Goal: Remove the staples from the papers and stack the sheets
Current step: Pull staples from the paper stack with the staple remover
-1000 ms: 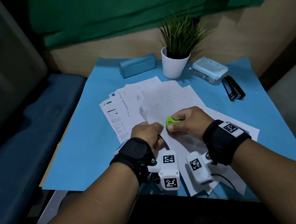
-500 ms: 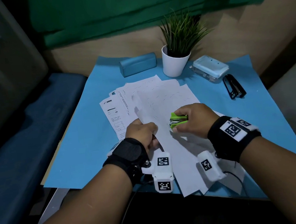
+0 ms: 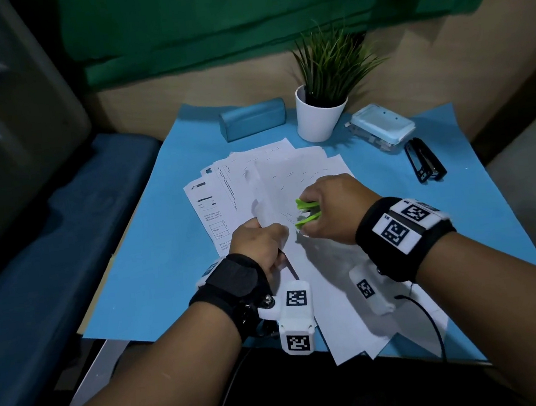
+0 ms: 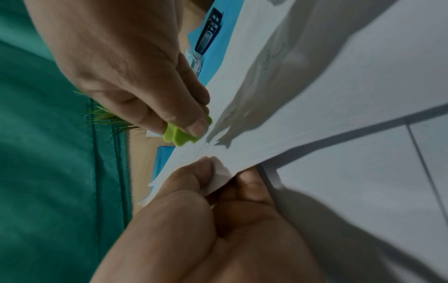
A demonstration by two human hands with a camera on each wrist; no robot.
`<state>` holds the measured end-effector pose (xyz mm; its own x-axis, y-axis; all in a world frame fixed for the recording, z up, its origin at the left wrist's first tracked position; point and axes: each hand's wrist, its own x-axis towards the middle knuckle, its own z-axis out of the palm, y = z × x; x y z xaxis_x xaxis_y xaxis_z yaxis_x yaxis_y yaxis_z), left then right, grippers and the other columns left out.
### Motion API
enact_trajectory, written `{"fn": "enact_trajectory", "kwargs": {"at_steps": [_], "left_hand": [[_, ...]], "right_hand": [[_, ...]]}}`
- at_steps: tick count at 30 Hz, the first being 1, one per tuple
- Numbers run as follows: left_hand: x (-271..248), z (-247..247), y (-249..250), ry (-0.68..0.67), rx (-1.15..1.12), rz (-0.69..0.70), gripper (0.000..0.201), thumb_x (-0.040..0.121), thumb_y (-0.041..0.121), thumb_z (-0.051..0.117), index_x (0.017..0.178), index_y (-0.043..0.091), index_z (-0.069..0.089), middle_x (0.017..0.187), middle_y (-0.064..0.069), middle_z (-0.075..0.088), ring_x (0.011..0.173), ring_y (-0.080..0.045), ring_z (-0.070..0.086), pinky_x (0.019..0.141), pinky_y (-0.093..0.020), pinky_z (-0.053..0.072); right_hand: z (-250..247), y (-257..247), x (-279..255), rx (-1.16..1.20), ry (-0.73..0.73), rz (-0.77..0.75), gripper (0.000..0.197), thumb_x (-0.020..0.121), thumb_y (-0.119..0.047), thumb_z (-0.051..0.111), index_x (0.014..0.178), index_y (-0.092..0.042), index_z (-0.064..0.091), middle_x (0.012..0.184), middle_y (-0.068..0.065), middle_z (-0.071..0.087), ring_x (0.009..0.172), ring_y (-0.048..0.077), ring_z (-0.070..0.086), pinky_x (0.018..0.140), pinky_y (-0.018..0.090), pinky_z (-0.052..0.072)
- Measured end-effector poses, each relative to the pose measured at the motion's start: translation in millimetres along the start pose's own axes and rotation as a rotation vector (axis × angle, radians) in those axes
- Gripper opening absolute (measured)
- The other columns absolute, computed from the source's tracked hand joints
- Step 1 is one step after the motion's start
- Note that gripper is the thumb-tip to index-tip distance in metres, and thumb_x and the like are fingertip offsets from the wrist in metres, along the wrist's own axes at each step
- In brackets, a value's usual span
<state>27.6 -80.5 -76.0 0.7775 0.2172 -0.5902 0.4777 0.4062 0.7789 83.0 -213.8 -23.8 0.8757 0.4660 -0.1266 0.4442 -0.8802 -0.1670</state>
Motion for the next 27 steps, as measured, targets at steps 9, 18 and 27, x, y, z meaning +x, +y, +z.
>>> {"fn": "enact_trajectory", "kwargs": {"at_steps": [9,18,27], "left_hand": [[-4.8,0.7,-1.0,-0.078,-0.049,0.033,0.022,0.085,-0.017,0.052,0.085,-0.001,0.067,0.053,-0.008,0.062,0.042,-0.021,0.057,0.044,-0.023,0.047],[-6.1,3.6,-3.8,-0.039,-0.093,0.016,0.017,0.070,-0.007,0.058,0.084,-0.001,0.065,0.078,-0.021,0.054,0.072,-0.035,0.051,0.064,-0.047,0.046],[2.1,1.4,-2.9,-0.035,-0.068,-0.129,0.010,0.089,-0.004,0.055,0.088,0.005,0.057,0.084,-0.017,0.051,0.066,-0.030,0.043,0.059,-0.037,0.046]], "right_hand": [[4.2,-8.2,11.6,-0.021,-0.033,0.002,0.042,0.075,-0.045,0.070,0.059,-0.018,0.043,0.063,-0.003,0.043,0.067,0.020,0.043,0.049,0.025,0.023],[4.3,-8.7,13.2,0.012,-0.083,0.028,0.019,0.078,-0.033,0.070,0.067,-0.021,0.059,0.068,-0.005,0.056,0.078,0.021,0.055,0.058,0.026,0.038],[28.0,13.1,-11.4,1.423,0.007,0.507,0.018,0.077,0.012,0.071,0.094,0.015,0.067,0.075,0.021,0.064,0.064,0.023,0.065,0.067,0.032,0.061]]}}
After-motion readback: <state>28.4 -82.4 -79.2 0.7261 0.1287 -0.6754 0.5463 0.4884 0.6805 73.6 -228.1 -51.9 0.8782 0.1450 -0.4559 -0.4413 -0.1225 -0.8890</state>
